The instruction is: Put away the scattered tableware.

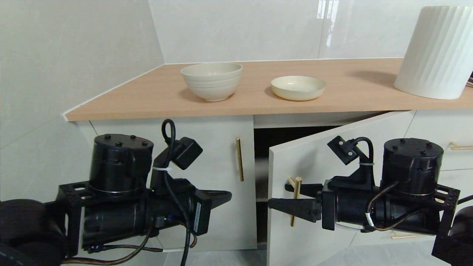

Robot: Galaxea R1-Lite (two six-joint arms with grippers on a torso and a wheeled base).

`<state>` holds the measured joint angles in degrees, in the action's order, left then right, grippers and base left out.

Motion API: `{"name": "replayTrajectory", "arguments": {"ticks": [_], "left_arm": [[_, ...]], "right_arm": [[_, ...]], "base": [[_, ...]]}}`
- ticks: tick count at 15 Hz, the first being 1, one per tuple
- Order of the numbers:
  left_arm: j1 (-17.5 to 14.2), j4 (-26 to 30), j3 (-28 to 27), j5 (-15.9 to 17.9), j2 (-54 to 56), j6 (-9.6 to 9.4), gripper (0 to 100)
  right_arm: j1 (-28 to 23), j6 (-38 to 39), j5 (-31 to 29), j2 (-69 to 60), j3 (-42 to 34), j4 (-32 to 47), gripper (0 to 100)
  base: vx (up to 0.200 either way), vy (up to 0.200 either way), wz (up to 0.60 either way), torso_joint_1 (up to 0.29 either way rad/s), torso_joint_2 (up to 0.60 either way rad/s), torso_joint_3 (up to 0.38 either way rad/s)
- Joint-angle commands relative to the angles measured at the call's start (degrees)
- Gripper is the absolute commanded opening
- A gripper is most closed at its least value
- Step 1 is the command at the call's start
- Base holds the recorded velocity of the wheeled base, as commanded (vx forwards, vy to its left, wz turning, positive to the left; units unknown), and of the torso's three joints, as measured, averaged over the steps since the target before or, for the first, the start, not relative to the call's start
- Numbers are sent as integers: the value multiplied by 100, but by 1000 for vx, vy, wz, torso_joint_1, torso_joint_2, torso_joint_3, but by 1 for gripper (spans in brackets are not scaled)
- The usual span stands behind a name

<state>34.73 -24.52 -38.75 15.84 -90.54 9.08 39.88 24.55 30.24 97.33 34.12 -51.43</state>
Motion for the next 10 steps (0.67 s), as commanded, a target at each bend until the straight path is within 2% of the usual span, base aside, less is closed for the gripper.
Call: {"name": "replayTrajectory", "arguments": {"ticks": [1,4,6,7,8,10], "left_arm": [[174,-466,-1,16,-640,-3,0],[236,-1627,-88,51,-1379,15,0],[262,-2233,-168,60,-1853,111,0],[271,-2268,-168,60,-1888,129,0],[306,-2602,-405,51,-2135,366,0],[306,-2593,-783,51,-2372,489,0]], "right_arm": [[3,6,8,23,-11,10,100],[-6,6,8,40,-37,10,100],[-6,6,8,32,-37,10,100],[-6,6,8,32,-37,10,100],[-6,6,-1,49,-37,10,100],[-6,6,8,67,-28,10,100]], "base": [[0,0,0,0,0,0],[0,0,0,0,0,0],[0,0,0,0,0,0],[0,0,0,0,0,0],[0,0,0,0,0,0],[0,0,0,0,0,0]]}}
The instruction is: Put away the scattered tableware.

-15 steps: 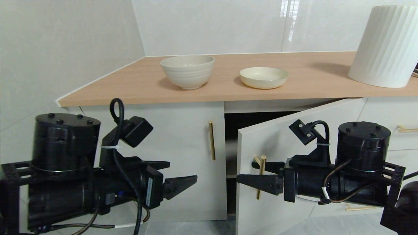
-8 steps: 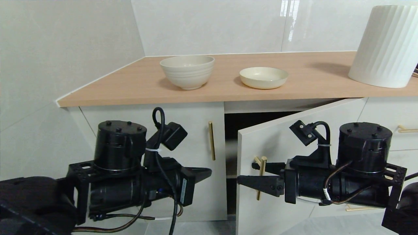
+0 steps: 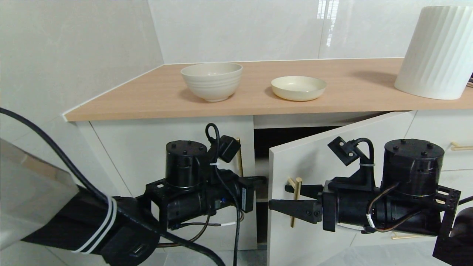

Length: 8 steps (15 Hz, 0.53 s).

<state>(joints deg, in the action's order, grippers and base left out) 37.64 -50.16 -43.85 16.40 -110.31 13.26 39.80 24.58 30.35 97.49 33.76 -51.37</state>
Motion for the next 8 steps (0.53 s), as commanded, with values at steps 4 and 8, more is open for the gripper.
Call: {"name": "replayTrajectory", "arguments": {"ticks": [4,8], "left_arm": [[164,-46,-379,4,-447,150,0],[296,-362,-396,4,-711,159,0]], "right_arm": [[1,3,-12,42,17,4,100],[-8,3,-38,86,17,13,100]], "base": [[0,0,0,0,0,0],[0,0,0,0,0,0]]}}
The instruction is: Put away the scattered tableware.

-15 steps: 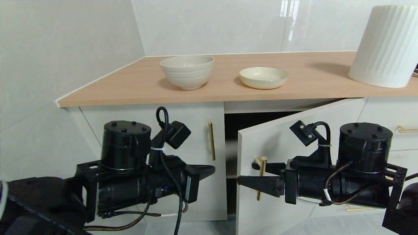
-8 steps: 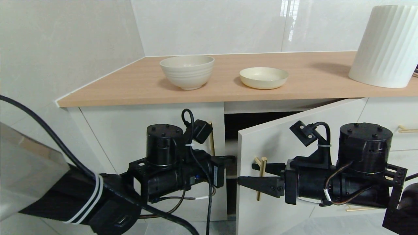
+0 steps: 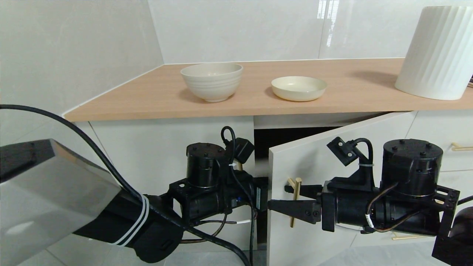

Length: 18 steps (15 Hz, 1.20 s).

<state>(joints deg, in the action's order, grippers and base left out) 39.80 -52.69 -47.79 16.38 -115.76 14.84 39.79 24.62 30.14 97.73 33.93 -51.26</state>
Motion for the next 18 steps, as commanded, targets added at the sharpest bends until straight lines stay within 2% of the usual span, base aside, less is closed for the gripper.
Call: {"name": "replayTrajectory", "arguments": {"ticks": [1,3,7,11,13,15,16,18], "left_arm": [[89,-216,-3,5,-201,2,0],[168,-453,6,14,-298,2,0],[212,-470,24,5,-263,2,0],[221,-479,24,5,-245,2,0],[300,-479,33,-21,-236,-7,0],[309,-479,33,-30,-148,-7,0],[353,-470,33,-39,-122,-7,0],[370,-470,41,-48,-104,-7,0]], "right_arm": [[-6,-2,-25,62,0,2,100],[-147,-10,-34,53,0,-7,100],[-507,-151,-34,62,18,-7,100],[-1175,-678,-78,-167,44,143,100],[-1474,-1074,-166,-677,53,1048,100],[-1439,-1425,-974,-1424,-35,2006,100],[-1439,-1601,-1229,-1643,-158,2155,100],[-1219,-1663,-1344,-2092,-466,2243,100]], "base": [[0,0,0,0,0,0],[0,0,0,0,0,0],[0,0,0,0,0,0],[0,0,0,0,0,0],[0,0,0,0,0,0],[0,0,0,0,0,0],[0,0,0,0,0,0],[0,0,0,0,0,0]]}}
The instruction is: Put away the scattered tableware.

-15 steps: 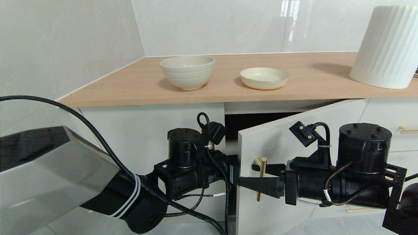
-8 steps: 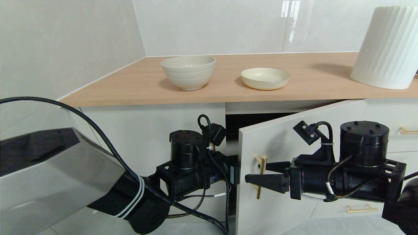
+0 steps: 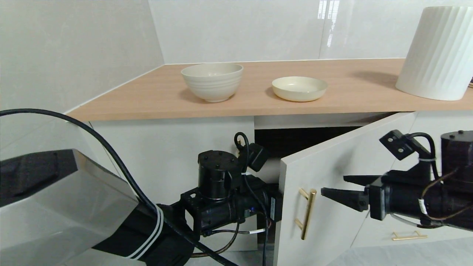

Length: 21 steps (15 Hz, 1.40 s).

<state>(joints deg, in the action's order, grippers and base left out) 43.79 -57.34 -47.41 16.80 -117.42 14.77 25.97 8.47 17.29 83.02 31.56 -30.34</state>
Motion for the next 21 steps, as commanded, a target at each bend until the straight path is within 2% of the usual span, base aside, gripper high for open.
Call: {"name": "replayTrajectory", "arguments": {"ticks": [1,5,14,18,21], "left_arm": [[-28,-5,4,-89,61,-1,0],[-28,-5,39,-98,44,8,0],[-19,-5,39,-89,-53,-1,0],[-19,-5,12,-89,-62,-1,0],[16,-5,-14,-80,-150,-1,0]], "right_arm": [[277,-47,-129,-734,-326,178,100],[427,-47,-349,-734,-344,178,100],[427,-39,-349,-734,-335,178,100],[427,-39,-340,-726,-335,178,100],[427,-39,-340,-734,-326,169,100]], "base": [[0,0,0,0,0,0],[0,0,0,0,0,0],[0,0,0,0,0,0],[-200,0,0,7,1,0],[0,0,0,0,0,0]]}}
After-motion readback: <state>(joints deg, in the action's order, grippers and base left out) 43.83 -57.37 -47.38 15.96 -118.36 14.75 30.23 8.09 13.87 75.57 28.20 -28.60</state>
